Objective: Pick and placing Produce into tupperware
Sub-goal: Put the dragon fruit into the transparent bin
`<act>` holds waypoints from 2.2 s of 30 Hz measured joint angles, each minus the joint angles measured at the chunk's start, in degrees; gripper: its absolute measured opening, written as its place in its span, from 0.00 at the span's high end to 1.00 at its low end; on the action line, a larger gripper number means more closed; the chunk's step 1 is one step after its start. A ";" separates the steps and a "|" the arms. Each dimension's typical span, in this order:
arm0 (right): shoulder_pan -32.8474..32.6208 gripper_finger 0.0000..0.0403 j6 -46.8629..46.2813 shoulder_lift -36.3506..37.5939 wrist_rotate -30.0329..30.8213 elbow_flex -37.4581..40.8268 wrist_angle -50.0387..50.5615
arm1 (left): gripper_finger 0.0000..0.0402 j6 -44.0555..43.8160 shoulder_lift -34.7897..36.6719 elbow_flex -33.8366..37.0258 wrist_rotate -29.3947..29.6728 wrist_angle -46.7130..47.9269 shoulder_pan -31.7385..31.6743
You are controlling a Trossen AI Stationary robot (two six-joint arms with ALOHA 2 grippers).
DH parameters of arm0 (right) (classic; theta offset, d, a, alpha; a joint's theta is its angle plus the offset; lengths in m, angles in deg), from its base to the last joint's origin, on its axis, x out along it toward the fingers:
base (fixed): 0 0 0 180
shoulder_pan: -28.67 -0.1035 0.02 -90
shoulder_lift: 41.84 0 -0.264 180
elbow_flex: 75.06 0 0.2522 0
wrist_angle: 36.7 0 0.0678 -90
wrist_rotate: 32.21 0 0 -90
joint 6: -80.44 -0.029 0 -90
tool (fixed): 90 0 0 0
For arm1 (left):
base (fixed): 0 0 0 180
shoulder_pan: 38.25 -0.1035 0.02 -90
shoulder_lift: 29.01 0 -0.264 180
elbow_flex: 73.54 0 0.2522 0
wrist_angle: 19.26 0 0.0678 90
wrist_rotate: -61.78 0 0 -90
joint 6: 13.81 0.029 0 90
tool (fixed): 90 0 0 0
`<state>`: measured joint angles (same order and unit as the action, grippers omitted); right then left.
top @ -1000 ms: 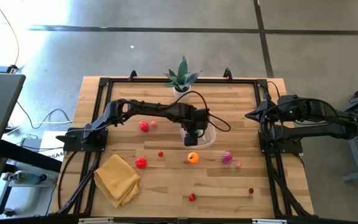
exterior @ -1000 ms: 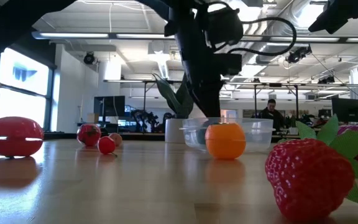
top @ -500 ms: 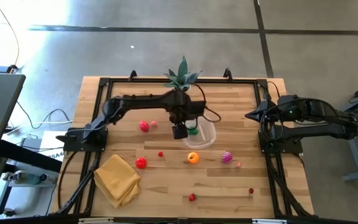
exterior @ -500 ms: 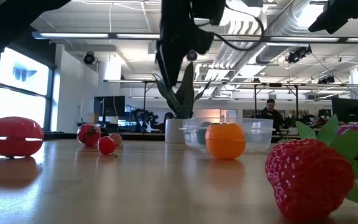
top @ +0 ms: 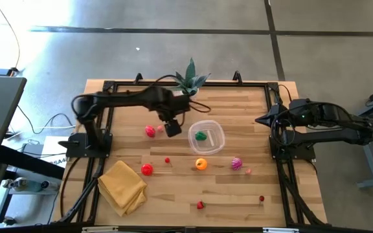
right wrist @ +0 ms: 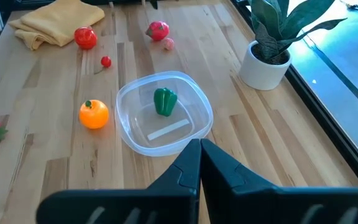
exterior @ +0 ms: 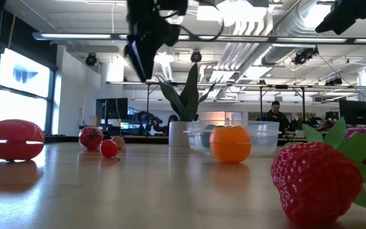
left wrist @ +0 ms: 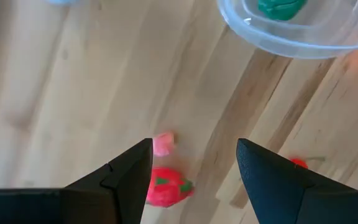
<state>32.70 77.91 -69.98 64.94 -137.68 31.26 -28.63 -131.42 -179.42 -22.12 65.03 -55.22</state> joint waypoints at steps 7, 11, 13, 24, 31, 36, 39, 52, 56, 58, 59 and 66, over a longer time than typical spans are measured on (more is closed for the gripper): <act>0.00 1.00 0.00 0.00 0.01 0.00 0.00 | 0.45 -25.45 12.69 21.74 3.07 -14.22 -2.37; 0.00 1.00 -0.01 -0.01 -0.01 0.00 0.00 | 0.45 -38.31 16.55 26.82 5.03 -14.50 -2.47; 0.00 1.00 0.01 0.00 0.00 0.00 0.00 | 0.45 -44.14 17.67 28.03 5.56 -14.40 -2.67; 0.00 1.00 -0.01 0.00 -0.01 0.00 0.00 | 0.45 -76.18 17.32 31.27 -0.63 -11.04 -2.55; 0.00 1.00 0.00 0.00 0.00 0.00 0.00 | 0.45 -81.95 17.32 33.91 -1.10 -12.19 -2.52; 0.00 1.00 0.00 -0.01 0.00 0.00 0.00 | 0.45 -83.59 17.32 36.57 -1.10 -16.64 -2.52; 0.00 1.00 -0.01 -0.01 -0.01 0.00 0.00 | 0.45 -84.23 17.30 37.73 -1.08 -17.78 -2.52; 0.00 1.00 0.00 -0.01 0.00 0.00 0.00 | 0.45 -84.45 16.87 38.67 1.06 -17.85 -2.54; 0.00 1.00 0.00 0.00 0.01 0.00 0.00 | 0.45 -84.42 14.54 38.69 1.20 -18.16 -2.54; 0.00 1.00 0.00 0.00 -0.02 0.00 0.00 | 0.45 -84.11 13.48 38.69 1.33 -18.76 -2.54; 0.00 1.00 0.00 0.00 0.00 0.00 0.00 | 0.45 -83.81 13.24 38.69 1.53 -19.34 -2.54; 0.00 1.00 0.01 0.00 0.01 0.00 0.00 | 0.45 -82.94 13.12 38.69 2.44 -19.61 -2.59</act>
<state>32.70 77.92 -69.98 64.95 -137.68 31.26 -111.57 -118.30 -140.73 -19.68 45.42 -57.81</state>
